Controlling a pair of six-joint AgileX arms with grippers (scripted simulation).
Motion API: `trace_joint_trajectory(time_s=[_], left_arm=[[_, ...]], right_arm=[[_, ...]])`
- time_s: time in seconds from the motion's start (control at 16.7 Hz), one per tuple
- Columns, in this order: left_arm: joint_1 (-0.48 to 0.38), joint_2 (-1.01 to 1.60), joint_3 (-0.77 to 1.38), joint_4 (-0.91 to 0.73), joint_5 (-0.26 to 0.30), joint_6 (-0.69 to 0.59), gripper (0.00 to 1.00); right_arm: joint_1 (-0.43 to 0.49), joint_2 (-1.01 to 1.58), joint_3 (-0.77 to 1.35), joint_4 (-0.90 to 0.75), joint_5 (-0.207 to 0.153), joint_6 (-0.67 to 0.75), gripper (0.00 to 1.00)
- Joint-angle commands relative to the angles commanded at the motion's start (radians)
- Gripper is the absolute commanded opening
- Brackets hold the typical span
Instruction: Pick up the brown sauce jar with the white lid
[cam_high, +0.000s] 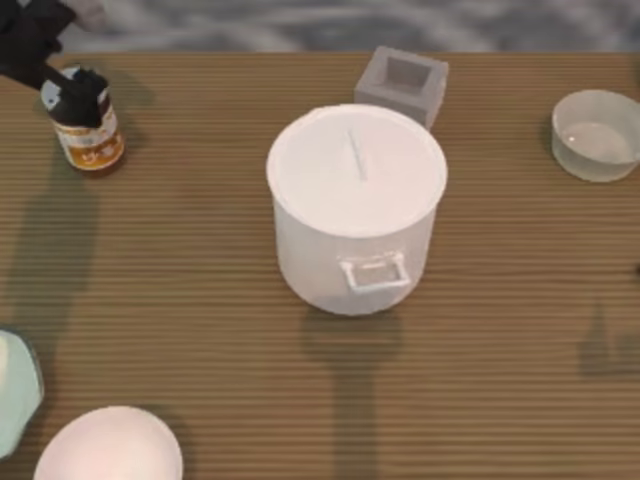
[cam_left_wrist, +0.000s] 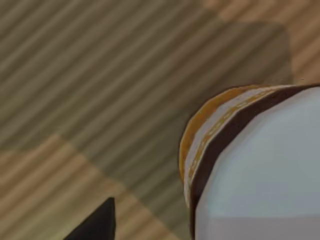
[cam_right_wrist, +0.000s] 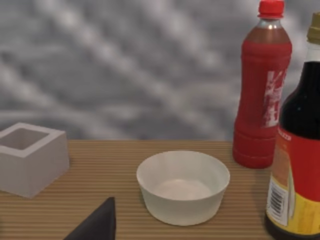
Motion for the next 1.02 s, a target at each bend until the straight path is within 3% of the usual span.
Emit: trace_joint_trajectory(time_s=[0.42,1.02], left_arm=[[-0.007,0.009,-0.071,0.080,-0.001,-0.007,1.00],[-0.007,0.009,-0.071,0.080,-0.001,-0.007,0.25]], right_arm=[[0.000,0.000,0.000,0.000,0.000,0.000,1.00],[0.000,0.000,0.000,0.000,0.000,0.000,1.00]])
